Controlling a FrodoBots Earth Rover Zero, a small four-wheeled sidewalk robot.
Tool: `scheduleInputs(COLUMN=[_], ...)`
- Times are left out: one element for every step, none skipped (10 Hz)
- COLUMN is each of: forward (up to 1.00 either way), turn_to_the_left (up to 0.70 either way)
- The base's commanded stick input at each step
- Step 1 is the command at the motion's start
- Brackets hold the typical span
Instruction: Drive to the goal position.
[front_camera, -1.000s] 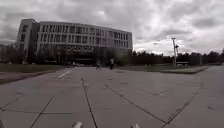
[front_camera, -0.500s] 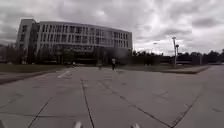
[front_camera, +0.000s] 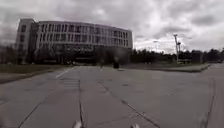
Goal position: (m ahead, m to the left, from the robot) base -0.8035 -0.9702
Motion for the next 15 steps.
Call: scheduleInputs(forward=[0.70,0.70,0.70,0.70,0.70,0.70,0.70,0.70,0.70,0.61,0.17,0.00,0.00,0.00,0.00], turn_to_the_left=[0.00,0.00,0.00,0.00,0.00,0.00,0.08,0.20,0.31,0.47,0.21,0.04,0.00,0.00,0.00])
